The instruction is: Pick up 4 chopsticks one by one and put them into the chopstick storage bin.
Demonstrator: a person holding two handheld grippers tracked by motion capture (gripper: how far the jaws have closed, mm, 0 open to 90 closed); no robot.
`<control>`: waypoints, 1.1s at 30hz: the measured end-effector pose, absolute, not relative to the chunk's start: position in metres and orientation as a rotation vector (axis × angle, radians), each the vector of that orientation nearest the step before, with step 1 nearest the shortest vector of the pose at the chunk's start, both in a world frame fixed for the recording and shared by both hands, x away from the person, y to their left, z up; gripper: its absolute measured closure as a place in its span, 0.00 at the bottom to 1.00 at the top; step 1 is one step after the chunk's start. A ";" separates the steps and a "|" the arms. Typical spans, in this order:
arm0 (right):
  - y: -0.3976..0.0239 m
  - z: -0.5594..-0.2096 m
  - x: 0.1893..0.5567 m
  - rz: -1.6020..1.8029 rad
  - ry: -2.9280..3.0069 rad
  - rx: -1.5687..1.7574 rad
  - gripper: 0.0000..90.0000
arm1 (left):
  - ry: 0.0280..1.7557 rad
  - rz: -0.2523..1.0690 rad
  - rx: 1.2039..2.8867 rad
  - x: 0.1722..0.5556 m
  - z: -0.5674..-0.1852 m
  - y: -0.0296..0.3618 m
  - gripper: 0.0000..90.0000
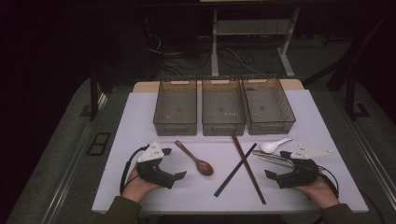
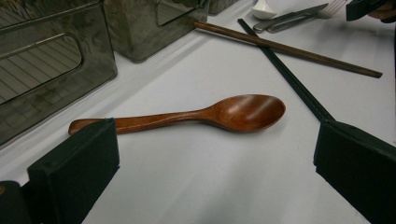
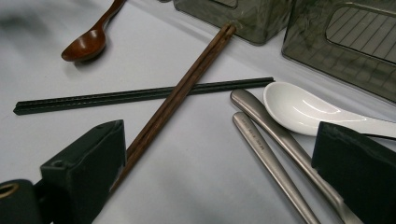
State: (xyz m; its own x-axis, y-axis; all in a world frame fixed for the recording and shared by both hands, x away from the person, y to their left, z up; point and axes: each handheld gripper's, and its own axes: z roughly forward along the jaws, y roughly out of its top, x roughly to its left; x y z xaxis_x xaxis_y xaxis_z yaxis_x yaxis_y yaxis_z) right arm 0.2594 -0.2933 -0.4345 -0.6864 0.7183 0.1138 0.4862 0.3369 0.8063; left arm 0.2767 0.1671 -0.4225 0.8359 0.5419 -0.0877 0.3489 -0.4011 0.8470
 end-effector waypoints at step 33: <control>-0.274 -0.425 0.288 1.257 2.399 1.146 0.46 | 0.680 0.258 2.023 0.276 -0.425 0.165 0.00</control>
